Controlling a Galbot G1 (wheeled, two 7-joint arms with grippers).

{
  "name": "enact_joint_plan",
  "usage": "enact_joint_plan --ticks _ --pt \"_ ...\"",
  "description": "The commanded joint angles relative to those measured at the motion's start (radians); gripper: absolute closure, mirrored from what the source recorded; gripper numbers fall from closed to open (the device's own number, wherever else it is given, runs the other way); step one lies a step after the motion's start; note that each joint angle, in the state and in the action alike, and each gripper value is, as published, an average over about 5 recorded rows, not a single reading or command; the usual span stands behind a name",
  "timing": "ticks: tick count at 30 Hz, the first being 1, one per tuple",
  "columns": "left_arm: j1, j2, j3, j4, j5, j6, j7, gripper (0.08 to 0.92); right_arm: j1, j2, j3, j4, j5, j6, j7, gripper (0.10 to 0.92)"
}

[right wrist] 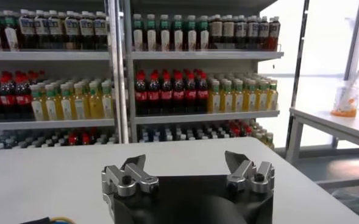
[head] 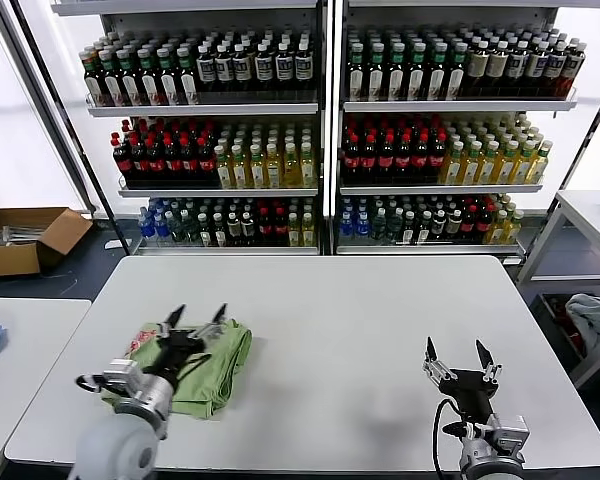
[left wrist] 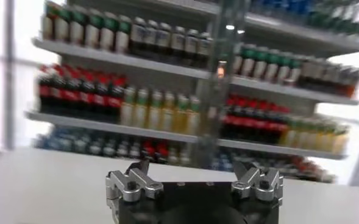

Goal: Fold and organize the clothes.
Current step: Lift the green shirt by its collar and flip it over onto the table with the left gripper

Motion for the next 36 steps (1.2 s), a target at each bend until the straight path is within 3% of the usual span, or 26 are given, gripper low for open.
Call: enact_joint_plan --ticks 1,14,36 --pt "0.048 0.166 -0.267 0.249 0.061 -0.055 0.059 0.177 0.043 0.0 -0.044 -0.015 -0.003 -0.005 0.002 0.203" --pt "0.017 0.127 -0.198 0.347 0.031 -0.052 0.092 0.177 0.044 0.013 -0.06 -0.001 -0.026 -0.018 0.005 0.203" --pt "0.038 0.091 -0.142 0.354 0.017 -0.037 0.135 0.177 0.006 0.036 -0.081 0.01 -0.054 -0.004 0.002 0.203"
